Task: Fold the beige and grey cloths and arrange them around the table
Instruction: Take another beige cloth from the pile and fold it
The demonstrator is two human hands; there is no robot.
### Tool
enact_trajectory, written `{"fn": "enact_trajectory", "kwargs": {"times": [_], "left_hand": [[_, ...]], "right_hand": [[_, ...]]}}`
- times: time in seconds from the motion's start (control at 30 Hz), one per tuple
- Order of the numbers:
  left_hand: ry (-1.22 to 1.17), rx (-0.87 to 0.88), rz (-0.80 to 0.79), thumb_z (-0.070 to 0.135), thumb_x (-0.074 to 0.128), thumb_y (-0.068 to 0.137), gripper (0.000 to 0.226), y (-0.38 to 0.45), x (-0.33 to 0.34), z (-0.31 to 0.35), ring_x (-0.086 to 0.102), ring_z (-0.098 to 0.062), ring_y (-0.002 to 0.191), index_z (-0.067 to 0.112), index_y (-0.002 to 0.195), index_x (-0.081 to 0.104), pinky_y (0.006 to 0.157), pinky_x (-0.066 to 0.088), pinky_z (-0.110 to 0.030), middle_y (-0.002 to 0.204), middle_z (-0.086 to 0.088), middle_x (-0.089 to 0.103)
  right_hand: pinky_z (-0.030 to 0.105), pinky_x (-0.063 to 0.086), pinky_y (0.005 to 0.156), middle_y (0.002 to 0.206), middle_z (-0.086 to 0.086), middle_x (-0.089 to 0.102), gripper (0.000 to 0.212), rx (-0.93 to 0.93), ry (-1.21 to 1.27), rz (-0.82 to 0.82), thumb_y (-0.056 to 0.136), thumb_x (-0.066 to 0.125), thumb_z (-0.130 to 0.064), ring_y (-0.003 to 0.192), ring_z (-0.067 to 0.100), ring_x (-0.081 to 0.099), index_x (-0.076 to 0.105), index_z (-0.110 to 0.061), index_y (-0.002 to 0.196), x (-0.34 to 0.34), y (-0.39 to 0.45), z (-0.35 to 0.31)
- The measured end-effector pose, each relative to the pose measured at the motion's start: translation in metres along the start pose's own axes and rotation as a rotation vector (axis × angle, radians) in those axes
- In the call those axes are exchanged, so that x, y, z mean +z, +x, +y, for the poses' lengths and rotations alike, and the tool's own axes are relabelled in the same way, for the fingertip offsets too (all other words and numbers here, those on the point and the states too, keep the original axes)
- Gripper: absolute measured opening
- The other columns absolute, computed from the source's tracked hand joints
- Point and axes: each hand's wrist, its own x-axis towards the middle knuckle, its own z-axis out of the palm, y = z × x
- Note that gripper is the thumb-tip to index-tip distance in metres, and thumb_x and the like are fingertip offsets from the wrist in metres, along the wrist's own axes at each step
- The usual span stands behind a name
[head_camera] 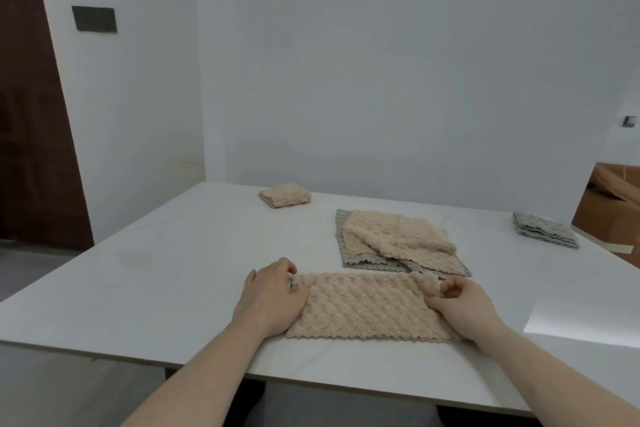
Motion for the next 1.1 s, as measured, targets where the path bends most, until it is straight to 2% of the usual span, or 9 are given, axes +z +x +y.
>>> {"fn": "enact_trajectory", "kwargs": {"times": [0.13, 0.23, 0.4, 0.57, 0.7, 0.8, 0.9, 0.97, 1.1], "left_hand": [[-0.115, 0.08, 0.001, 0.035, 0.049, 0.093, 0.022, -0.003, 0.0, -0.005, 0.047, -0.007, 0.114, 0.035, 0.115, 0.052, 0.093, 0.043, -0.029, 0.124, 0.018, 0.052], [-0.106, 0.121, -0.005, 0.033, 0.051, 0.092, 0.009, -0.003, 0.001, -0.007, 0.047, -0.004, 0.114, 0.036, 0.098, 0.058, 0.093, 0.042, -0.025, 0.119, 0.022, 0.053], [-0.12, 0.115, 0.008, 0.034, 0.053, 0.091, 0.009, -0.001, 0.003, -0.009, 0.049, -0.004, 0.111, 0.036, 0.094, 0.062, 0.094, 0.044, -0.026, 0.114, 0.024, 0.055], [-0.167, 0.123, 0.059, 0.033, 0.053, 0.091, 0.009, -0.002, 0.003, -0.009, 0.048, -0.002, 0.11, 0.036, 0.096, 0.06, 0.092, 0.043, -0.025, 0.115, 0.022, 0.053], [-0.216, 0.106, 0.062, 0.032, 0.054, 0.09, 0.008, 0.0, 0.002, -0.008, 0.049, -0.001, 0.111, 0.036, 0.091, 0.061, 0.094, 0.042, -0.027, 0.113, 0.022, 0.053], [-0.268, 0.087, 0.062, 0.032, 0.057, 0.089, 0.008, 0.0, 0.001, -0.008, 0.049, 0.0, 0.112, 0.036, 0.087, 0.063, 0.096, 0.042, -0.026, 0.111, 0.023, 0.055], [-0.318, 0.076, 0.049, 0.037, 0.053, 0.085, 0.014, 0.0, -0.001, -0.007, 0.048, -0.001, 0.113, 0.035, 0.084, 0.067, 0.096, 0.038, -0.026, 0.11, 0.024, 0.056], [-0.361, 0.072, 0.05, 0.045, 0.046, 0.079, 0.027, -0.001, -0.003, -0.006, 0.051, -0.002, 0.11, 0.035, 0.078, 0.071, 0.095, 0.04, -0.027, 0.106, 0.024, 0.06], [-0.391, 0.076, 0.056, 0.049, 0.043, 0.081, 0.035, 0.002, -0.004, -0.008, 0.06, -0.013, 0.097, 0.03, 0.058, 0.06, 0.085, 0.048, -0.038, 0.084, 0.015, 0.067]], "right_hand": [[0.031, 0.049, 0.065, 0.081, 0.003, 0.07, 0.041, 0.053, 0.027, -0.025, 0.07, 0.088, -0.023, 0.074, 0.019, 0.065, 0.059, -0.015, 0.098, -0.011, 0.002, -0.014], [0.038, 0.058, 0.075, 0.097, 0.007, 0.071, 0.05, 0.07, 0.085, -0.051, 0.067, 0.09, -0.027, 0.085, 0.024, 0.07, 0.057, -0.02, 0.105, -0.021, 0.003, -0.033], [0.031, 0.049, 0.059, 0.087, 0.008, 0.071, 0.045, 0.009, 0.147, -0.134, 0.072, 0.083, -0.019, 0.07, 0.021, 0.062, 0.061, -0.018, 0.111, -0.024, -0.001, -0.075], [0.031, 0.057, 0.064, 0.103, 0.005, 0.069, 0.044, -0.045, 0.204, -0.167, 0.063, 0.084, -0.029, 0.09, 0.021, 0.069, 0.064, -0.028, 0.103, -0.008, -0.006, -0.112], [0.02, 0.05, 0.047, 0.092, 0.008, 0.069, 0.042, -0.08, 0.318, -0.264, 0.08, 0.079, -0.017, 0.067, 0.016, 0.066, 0.058, -0.018, 0.115, 0.015, -0.023, -0.133], [0.027, 0.058, 0.058, 0.1, 0.011, 0.071, 0.047, -0.106, 0.324, -0.323, 0.078, 0.081, -0.019, 0.078, 0.018, 0.073, 0.056, -0.018, 0.118, 0.039, -0.034, -0.137], [0.039, 0.064, 0.067, 0.094, 0.008, 0.071, 0.049, -0.113, 0.328, -0.372, 0.079, 0.08, -0.017, 0.072, 0.018, 0.072, 0.053, -0.018, 0.12, 0.062, -0.045, -0.135], [0.04, 0.063, 0.069, 0.094, 0.007, 0.07, 0.049, -0.114, 0.379, -0.446, 0.082, 0.079, -0.015, 0.068, 0.021, 0.073, 0.05, -0.017, 0.122, 0.069, -0.055, -0.135], [0.04, 0.063, 0.072, 0.11, 0.005, 0.071, 0.037, -0.196, 0.438, -0.478, 0.088, 0.071, -0.011, 0.086, 0.027, 0.075, 0.055, -0.02, 0.12, 0.074, -0.056, -0.123]]}}
